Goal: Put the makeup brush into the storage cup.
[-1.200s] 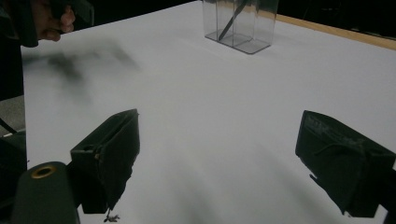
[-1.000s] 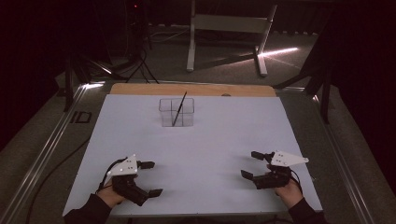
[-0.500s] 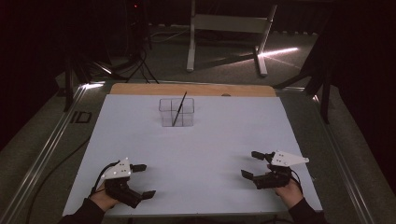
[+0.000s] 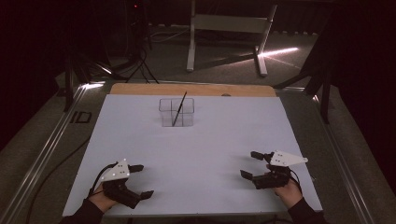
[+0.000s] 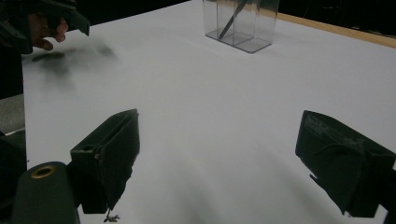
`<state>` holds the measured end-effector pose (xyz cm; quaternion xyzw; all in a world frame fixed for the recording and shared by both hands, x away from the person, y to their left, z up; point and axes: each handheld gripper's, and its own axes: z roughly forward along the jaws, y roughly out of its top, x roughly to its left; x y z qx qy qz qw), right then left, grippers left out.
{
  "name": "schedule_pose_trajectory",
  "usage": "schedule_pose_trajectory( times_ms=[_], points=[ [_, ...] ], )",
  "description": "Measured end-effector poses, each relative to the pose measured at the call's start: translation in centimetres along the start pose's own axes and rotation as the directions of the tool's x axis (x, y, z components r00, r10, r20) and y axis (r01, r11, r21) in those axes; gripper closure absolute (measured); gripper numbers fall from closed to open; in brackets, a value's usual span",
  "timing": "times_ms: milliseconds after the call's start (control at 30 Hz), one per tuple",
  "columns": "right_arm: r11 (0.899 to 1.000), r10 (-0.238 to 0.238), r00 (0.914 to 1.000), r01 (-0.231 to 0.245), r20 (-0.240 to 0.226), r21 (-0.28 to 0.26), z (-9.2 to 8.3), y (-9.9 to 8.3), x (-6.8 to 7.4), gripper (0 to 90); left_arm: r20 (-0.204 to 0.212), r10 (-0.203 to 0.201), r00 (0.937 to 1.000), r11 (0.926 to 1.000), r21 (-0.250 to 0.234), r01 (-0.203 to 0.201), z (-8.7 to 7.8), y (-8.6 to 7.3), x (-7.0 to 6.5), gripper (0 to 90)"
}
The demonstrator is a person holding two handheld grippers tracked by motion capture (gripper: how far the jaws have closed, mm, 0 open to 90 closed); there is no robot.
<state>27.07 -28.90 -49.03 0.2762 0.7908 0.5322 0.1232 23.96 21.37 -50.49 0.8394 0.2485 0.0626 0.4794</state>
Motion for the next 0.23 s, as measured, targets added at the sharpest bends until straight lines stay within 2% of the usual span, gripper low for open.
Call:
schedule_pose_trajectory(
  times_ms=[233],
  points=[
    [1.000,0.000,1.0000,0.000,0.002,-0.001,-0.04,0.02,-0.01,13.7,0.008,-0.009,0.9999,1.0000,-0.003,0.009,-0.09,0.05,-0.04,1.2]
  ],
)
